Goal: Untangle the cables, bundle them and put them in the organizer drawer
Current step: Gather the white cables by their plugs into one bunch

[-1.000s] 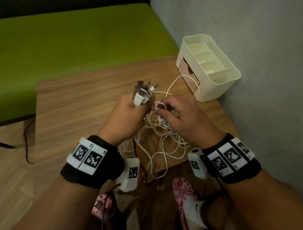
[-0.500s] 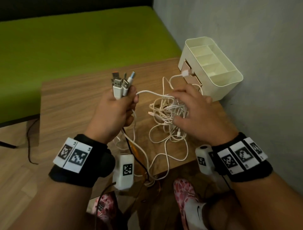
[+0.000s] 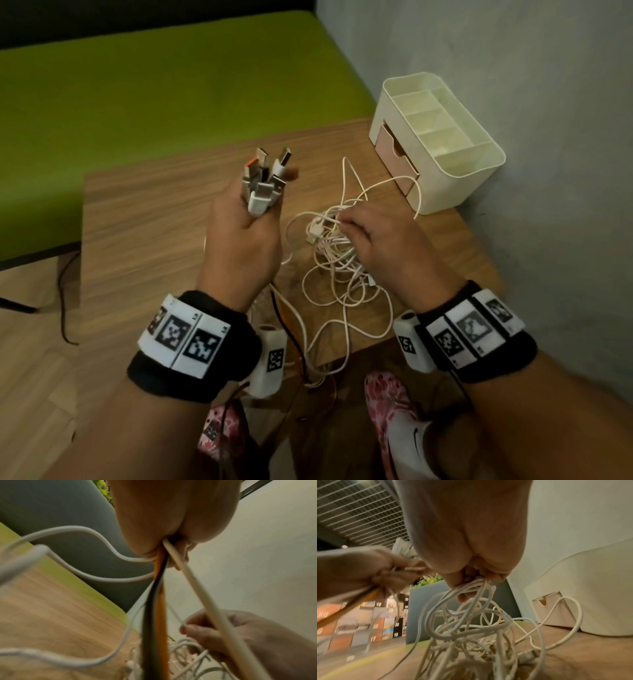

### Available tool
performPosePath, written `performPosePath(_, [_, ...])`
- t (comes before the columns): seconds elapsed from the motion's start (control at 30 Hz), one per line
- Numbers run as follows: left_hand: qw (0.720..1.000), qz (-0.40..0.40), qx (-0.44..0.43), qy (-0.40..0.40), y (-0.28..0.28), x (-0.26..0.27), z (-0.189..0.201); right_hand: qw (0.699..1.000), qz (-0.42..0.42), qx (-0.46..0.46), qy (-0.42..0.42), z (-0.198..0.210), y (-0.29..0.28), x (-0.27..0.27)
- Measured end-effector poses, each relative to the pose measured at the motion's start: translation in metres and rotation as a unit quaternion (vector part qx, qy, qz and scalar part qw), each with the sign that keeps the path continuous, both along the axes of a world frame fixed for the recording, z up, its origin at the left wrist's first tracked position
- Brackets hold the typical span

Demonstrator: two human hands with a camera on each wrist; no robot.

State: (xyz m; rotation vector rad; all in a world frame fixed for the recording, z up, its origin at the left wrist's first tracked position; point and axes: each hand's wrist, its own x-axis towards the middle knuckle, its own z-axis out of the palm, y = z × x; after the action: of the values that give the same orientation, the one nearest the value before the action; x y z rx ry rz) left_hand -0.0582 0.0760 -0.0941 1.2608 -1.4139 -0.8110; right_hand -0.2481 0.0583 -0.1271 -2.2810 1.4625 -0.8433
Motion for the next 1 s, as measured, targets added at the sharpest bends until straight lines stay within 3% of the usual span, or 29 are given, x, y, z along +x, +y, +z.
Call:
performPosePath(0.07, [1.000, -0.028, -0.009, -0.012, 0.005, -0.008, 0.002, 0.999, 0.006, -0.029, 0.037, -0.004, 0.002, 0.004])
performPosePath(0.17, [0.990, -0.105, 0.062, -0.073, 0.008, -0.016, -0.006, 0.998, 0.025, -0.024, 0.044, 0.002, 0.005, 0.011])
performPosePath(0.27, [0.970, -0.103, 0.100, -0.198, -0.001, -0.012, -0.014, 0.997, 0.030, -0.049, 0.048, 0.010, 0.007, 0.013])
performPosePath(0.37, [0.962, -0.080, 0.096, -0.243, -0.007, -0.005, -0.014, 0.996, 0.016, -0.079, 0.041, 0.015, 0.008, 0.009])
performPosePath(0.4, [0.967, -0.084, 0.088, -0.222, -0.007, -0.005, -0.012, 0.996, 0.010, -0.078, 0.031, 0.018, 0.008, 0.009])
performPosePath(0.47, [0.988, -0.107, 0.095, -0.062, -0.005, -0.007, -0.007, 0.999, -0.021, -0.029, 0.035, 0.020, 0.006, 0.007])
performPosePath(0.53, [0.974, -0.105, 0.130, 0.153, -0.005, -0.004, 0.001, 0.986, -0.098, 0.067, 0.119, 0.017, 0.002, 0.001])
performPosePath(0.57, [0.961, -0.098, 0.137, 0.219, -0.006, 0.000, 0.004, 0.972, -0.132, 0.107, 0.160, 0.016, -0.001, -0.003])
performPosePath(0.67, [0.953, -0.078, 0.142, 0.257, -0.005, 0.013, 0.006, 0.958, -0.168, 0.143, 0.180, 0.013, -0.006, -0.012])
performPosePath(0.77, [0.959, -0.083, 0.165, 0.217, -0.005, 0.013, 0.003, 0.973, -0.138, 0.085, 0.166, 0.011, -0.004, -0.010])
performPosePath(0.83, [0.966, -0.078, 0.172, 0.176, -0.007, 0.011, 0.001, 0.993, -0.082, 0.031, 0.073, 0.013, 0.000, -0.006])
performPosePath(0.93, [0.985, -0.048, 0.165, -0.018, -0.013, 0.018, -0.006, 0.993, -0.073, 0.014, -0.093, 0.022, 0.003, -0.007])
performPosePath(1.0, [0.967, -0.030, 0.184, -0.173, -0.015, 0.021, -0.013, 0.990, -0.070, -0.029, -0.121, 0.027, 0.002, -0.010])
